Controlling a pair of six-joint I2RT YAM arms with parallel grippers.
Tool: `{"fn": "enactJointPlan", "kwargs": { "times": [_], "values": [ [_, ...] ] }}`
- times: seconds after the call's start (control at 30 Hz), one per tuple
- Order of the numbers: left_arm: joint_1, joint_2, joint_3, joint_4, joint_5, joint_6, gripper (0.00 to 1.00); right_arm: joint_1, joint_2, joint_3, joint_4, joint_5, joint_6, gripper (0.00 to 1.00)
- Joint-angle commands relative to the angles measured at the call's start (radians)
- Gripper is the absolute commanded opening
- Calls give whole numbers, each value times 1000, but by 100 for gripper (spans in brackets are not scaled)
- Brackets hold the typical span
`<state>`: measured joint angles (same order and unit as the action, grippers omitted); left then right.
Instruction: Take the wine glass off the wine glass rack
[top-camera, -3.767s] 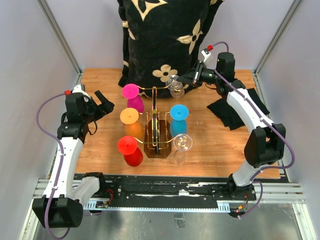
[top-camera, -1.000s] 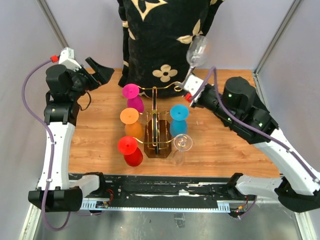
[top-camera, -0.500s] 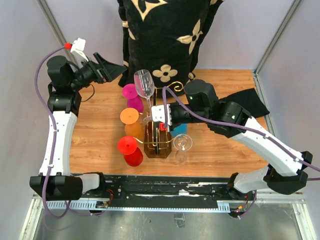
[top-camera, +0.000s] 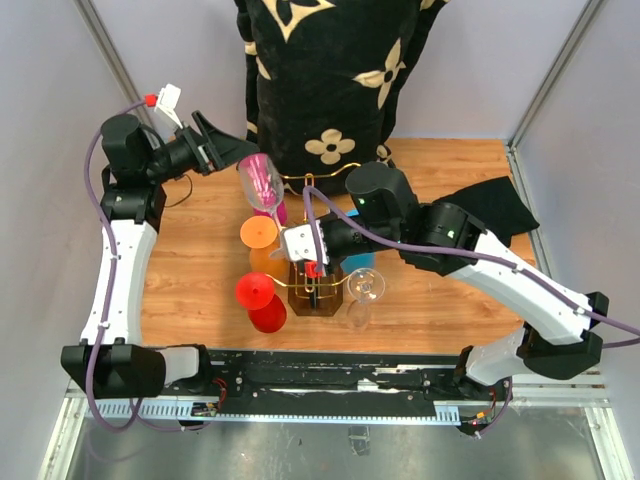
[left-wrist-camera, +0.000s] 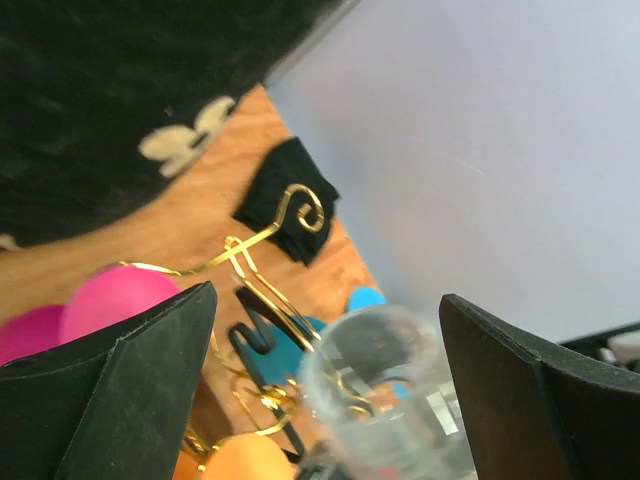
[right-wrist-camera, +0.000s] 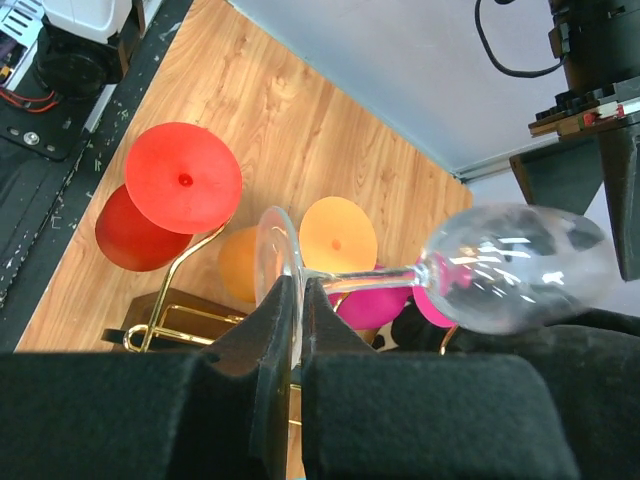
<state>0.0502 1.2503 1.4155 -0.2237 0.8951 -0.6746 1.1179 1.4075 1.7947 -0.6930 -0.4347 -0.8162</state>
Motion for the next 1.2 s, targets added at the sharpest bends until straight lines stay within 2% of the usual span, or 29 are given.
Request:
{"fn": "enactJointPlan", "kwargs": {
  "times": [0.0,0.2,0.37,0.5,0.7,1.03,1.17],
  "values": [
    [-6,-58,-84,114,131,-145,100,22,11,49,43,21,-56,1],
    [4,-79,-112,100,102,-194,100,23,-23,14,65,76,-69,1],
    [4,-98,-162,177,148,-294,100,23,-22,10,78,85,-75,1],
    [4,-112,-181,177,170,-310,100,23,-6,15,95,81,-80,1],
    [1,-141,-290,330,222,-458,100,23,13,18,119,60,-80,1],
    [-16,-140,-292,331,250,-482,99,23,62,42,121,56,-84,1],
    [-16,-136,-268,269,243,-428,92,23,79,55,116,68,-85,1]
  ]
}}
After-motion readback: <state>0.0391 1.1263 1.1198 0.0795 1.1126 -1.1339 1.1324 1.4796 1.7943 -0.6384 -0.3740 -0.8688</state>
